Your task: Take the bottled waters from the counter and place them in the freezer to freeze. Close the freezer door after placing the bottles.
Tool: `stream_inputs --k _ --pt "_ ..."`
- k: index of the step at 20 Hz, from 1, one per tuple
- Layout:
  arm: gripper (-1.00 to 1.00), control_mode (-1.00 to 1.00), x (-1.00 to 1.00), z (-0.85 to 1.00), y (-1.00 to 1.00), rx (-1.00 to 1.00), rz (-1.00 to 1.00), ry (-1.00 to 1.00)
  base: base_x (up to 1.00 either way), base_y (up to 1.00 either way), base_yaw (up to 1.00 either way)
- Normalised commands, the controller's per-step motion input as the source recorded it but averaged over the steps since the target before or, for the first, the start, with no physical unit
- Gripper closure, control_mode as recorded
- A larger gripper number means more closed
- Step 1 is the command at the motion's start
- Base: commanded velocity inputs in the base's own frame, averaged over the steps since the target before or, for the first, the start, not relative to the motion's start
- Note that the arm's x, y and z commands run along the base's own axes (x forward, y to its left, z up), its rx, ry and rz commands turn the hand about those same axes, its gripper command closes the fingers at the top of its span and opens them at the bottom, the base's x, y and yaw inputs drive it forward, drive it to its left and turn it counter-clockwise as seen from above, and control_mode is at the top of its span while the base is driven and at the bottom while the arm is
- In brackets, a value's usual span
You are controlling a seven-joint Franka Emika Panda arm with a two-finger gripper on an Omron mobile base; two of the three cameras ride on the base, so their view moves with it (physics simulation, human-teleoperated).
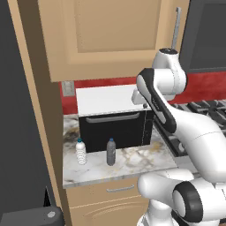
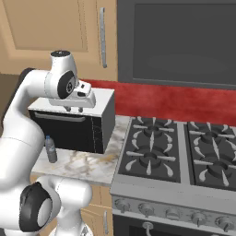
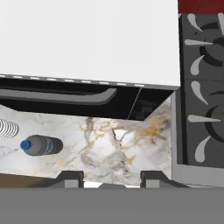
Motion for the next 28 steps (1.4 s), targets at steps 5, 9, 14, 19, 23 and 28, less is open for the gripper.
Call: stream_inputs --k 5,9,14,19,23,28 --pt "-1.0 -1.0 0.0 0.0 0.0 0.0 0.0 0.0 0.0 0.0 0.0" --pt "-1.0 -1.0 0.0 -0.04 0.32 -0.02 -0.03 0.0 0.0 0.0 0.0" --pt "-1.0 -1.0 0.0 -0.24 0.42 -0.06 -0.15 0.0 0.0 0.0 0.0" --pt "-1.0 -1.0 -0.1 -0.17 0.41 -0.01 -0.13 -0.03 0.0 0.0 0.0" --pt "-1.0 -1.0 -0.31 -0.23 0.61 0.0 -0.14 -0.14 0.0 0.0 0.0" --pt "-1.0 -1.0 -0.39 -0.19 0.49 0.0 -0.08 -0.15 0.0 0.0 0.0"
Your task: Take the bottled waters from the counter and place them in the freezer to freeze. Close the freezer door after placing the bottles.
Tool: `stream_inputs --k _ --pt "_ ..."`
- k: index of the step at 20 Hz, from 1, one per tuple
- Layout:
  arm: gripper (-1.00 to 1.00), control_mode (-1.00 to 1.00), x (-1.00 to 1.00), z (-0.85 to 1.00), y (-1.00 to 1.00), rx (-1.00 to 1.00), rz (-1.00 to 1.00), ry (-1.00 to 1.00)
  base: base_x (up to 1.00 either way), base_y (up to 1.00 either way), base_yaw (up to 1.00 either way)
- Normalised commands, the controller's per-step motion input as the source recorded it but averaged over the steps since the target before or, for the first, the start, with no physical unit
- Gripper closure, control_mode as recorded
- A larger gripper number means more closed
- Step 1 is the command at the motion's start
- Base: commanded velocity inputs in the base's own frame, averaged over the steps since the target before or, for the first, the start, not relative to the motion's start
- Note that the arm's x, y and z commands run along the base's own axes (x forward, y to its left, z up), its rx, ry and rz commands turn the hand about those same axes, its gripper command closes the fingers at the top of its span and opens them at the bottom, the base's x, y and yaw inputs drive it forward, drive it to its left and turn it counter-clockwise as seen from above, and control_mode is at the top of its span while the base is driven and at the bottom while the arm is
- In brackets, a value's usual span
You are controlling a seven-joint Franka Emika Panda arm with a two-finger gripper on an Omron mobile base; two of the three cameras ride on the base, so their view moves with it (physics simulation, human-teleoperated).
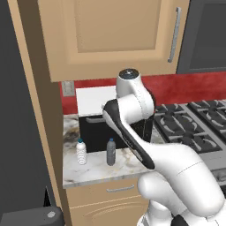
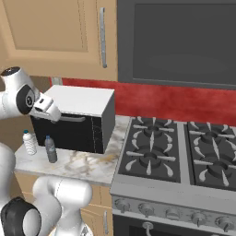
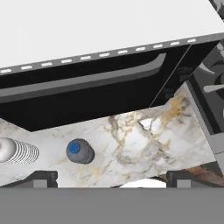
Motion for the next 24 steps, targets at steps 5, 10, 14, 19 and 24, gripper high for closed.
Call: stream_inputs --k 5,10,14,19,24 --pt "-1.0 -1.0 -0.36 -0.16 0.41 0.0 -0.06 -0.15 0.0 0.0 0.0" --pt "-1.0 -1.0 -0.3 -0.12 0.24 0.0 -0.12 -0.18 0.0 0.0 0.0" --pt "-1.0 -1.0 -0.13 -0.1 0.17 0.0 -0.17 -0.16 0.0 0.0 0.0" --pt "-1.0 -1.0 -0.04 -0.13 0.18 0.0 -0.18 -0.19 0.0 0.0 0.0" --pt "-1.0 -1.0 -0.02 -0.21 0.08 0.0 -0.14 -0.22 0.0 0.0 0.0"
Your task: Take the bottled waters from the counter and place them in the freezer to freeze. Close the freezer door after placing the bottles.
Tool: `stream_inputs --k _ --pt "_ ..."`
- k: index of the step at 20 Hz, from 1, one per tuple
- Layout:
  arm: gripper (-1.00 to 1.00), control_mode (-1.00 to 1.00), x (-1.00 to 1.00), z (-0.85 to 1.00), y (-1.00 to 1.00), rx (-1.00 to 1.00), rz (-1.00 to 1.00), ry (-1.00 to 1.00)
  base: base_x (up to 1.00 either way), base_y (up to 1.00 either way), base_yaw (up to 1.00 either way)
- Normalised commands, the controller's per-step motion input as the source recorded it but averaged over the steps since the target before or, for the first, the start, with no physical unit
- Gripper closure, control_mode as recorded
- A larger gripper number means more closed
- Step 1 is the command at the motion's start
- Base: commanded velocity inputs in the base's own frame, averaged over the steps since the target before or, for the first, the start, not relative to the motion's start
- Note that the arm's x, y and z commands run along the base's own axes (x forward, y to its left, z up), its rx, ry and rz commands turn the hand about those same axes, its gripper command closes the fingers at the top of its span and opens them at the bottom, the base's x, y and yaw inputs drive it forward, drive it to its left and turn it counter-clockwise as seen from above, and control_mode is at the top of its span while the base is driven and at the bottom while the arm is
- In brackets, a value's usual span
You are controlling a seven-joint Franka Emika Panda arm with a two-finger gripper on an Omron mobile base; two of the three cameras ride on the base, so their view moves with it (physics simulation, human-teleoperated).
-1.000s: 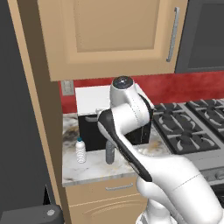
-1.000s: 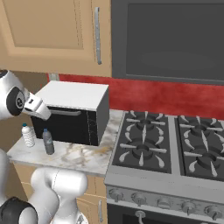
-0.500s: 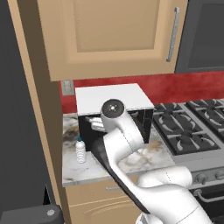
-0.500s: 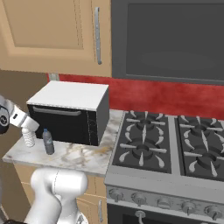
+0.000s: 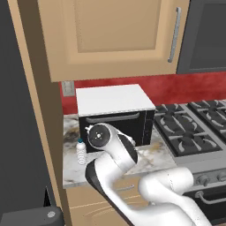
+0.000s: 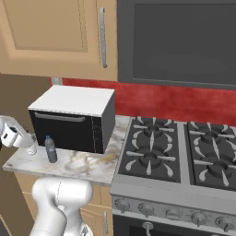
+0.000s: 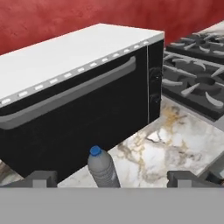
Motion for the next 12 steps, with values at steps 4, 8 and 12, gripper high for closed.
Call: stream_inputs --k 4,8,12 --pt "-1.0 -1.0 -0.09 -0.23 0.02 0.0 -0.11 -0.2 0.0 0.0 0.0" --pt "-1.0 -1.0 -0.13 -0.22 0.0 0.0 -0.12 -0.21 0.0 0.0 0.0" --pt "-1.0 -1.0 -0.07 -0.19 0.03 0.0 -0.11 -0.24 0.0 0.0 0.0"
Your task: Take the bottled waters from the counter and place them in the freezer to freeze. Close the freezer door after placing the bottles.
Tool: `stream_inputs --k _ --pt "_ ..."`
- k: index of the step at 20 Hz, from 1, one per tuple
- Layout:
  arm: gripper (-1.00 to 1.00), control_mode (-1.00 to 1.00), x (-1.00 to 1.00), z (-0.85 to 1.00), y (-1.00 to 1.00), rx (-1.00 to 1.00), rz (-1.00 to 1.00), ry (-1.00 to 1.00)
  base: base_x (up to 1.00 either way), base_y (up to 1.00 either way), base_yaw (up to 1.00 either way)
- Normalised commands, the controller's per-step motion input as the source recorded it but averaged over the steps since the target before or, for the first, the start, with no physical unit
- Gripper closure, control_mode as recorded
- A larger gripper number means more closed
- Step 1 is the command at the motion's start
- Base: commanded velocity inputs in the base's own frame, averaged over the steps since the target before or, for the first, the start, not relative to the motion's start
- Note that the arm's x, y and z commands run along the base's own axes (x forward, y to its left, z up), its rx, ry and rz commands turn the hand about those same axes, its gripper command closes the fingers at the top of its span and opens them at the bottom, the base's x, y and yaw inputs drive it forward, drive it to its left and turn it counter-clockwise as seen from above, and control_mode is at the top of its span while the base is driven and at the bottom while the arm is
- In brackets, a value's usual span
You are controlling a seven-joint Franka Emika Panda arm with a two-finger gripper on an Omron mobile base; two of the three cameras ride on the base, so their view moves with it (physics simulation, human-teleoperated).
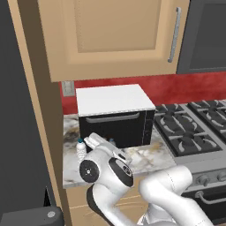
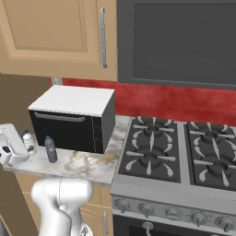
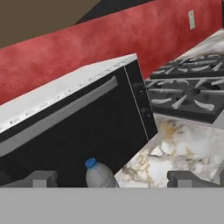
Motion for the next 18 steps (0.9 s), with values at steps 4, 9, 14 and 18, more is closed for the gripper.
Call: stream_inputs --k 4,9,14,18 --pt "-1.0 -1.0 0.0 -0.22 0.11 0.0 -0.08 -0.17 0.0 0.0 0.0" --pt "-1.0 -1.0 0.0 -0.26 0.03 0.0 -0.04 -0.05 0.0 0.0 0.0" --pt "-1.0 -1.0 0.0 -0.2 0.0 0.0 0.0 0.0 0.0 0.0 0.0" --pt "-1.0 -1.0 0.0 -0.14 0.0 0.0 0.0 0.01 0.0 0.0 0.0"
